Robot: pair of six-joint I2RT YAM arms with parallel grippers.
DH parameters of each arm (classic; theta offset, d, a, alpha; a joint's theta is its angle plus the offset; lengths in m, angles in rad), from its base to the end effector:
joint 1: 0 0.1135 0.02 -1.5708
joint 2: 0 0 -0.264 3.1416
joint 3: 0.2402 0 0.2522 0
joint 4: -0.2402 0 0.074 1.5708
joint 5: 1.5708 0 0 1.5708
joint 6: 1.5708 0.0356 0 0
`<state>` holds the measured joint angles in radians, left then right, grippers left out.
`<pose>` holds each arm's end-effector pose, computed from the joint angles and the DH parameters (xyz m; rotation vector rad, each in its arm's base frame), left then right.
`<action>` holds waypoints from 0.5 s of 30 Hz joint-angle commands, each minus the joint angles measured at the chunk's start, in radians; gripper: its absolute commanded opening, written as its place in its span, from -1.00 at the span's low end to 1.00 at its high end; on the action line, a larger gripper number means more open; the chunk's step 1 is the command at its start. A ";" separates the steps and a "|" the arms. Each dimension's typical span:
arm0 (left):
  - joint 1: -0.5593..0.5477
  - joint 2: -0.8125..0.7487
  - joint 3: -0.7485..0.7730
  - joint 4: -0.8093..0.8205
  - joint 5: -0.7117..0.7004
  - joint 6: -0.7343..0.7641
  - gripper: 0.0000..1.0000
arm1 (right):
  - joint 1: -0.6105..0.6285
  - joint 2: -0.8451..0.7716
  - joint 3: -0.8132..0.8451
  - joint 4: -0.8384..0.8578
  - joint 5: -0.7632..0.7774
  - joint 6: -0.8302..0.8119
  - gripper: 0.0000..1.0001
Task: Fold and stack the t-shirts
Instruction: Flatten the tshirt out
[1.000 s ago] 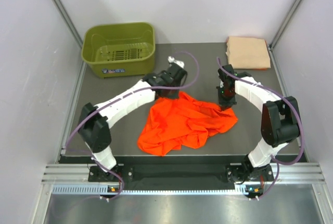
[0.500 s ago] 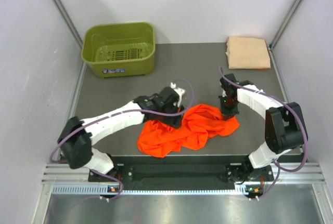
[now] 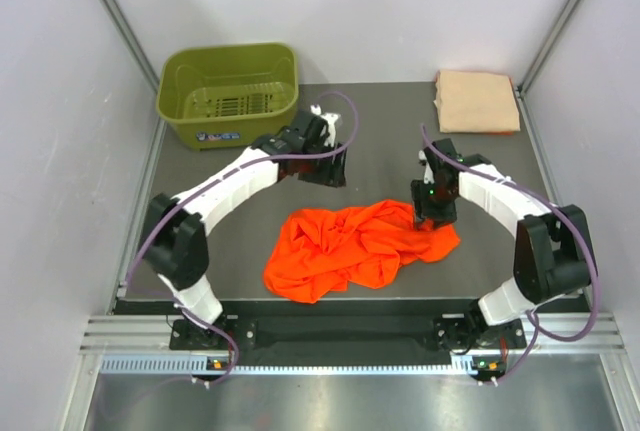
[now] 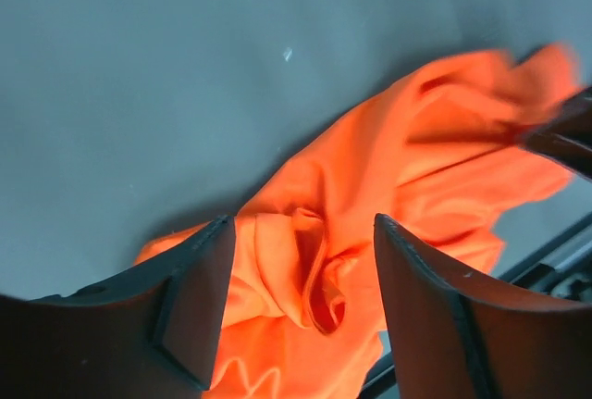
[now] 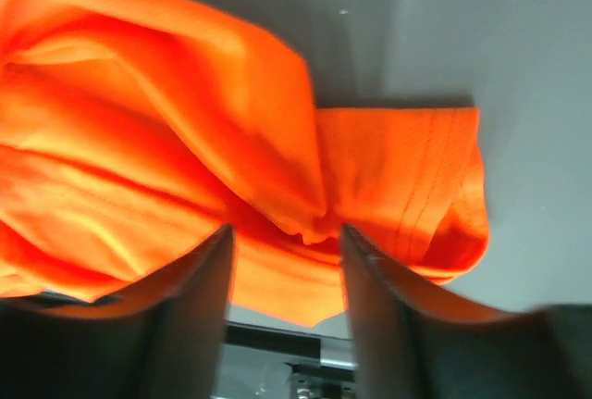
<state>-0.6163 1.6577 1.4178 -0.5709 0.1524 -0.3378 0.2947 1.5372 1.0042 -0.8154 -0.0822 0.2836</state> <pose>0.2991 -0.2185 0.2974 0.4162 2.4285 -0.6187 0.2640 0.0832 0.1978 -0.0298 2.9444 0.2098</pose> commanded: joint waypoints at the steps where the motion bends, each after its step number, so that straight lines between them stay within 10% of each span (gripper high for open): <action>1: 0.000 0.060 0.036 -0.129 0.007 0.002 0.30 | 0.062 -0.083 0.086 0.038 -0.017 -0.090 0.08; 5: 0.074 -0.068 -0.086 -0.025 -0.046 -0.136 0.29 | 0.162 -0.098 0.154 0.119 -0.112 -0.109 0.36; 15: 0.243 -0.412 -0.213 -0.040 -0.188 -0.216 0.26 | 0.458 0.176 0.329 0.309 -0.286 -0.035 0.35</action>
<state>-0.3904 1.3415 1.2358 -0.6209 0.0219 -0.5209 0.7078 1.6485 1.2968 -0.5701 -0.3195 0.2283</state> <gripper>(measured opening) 0.634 0.679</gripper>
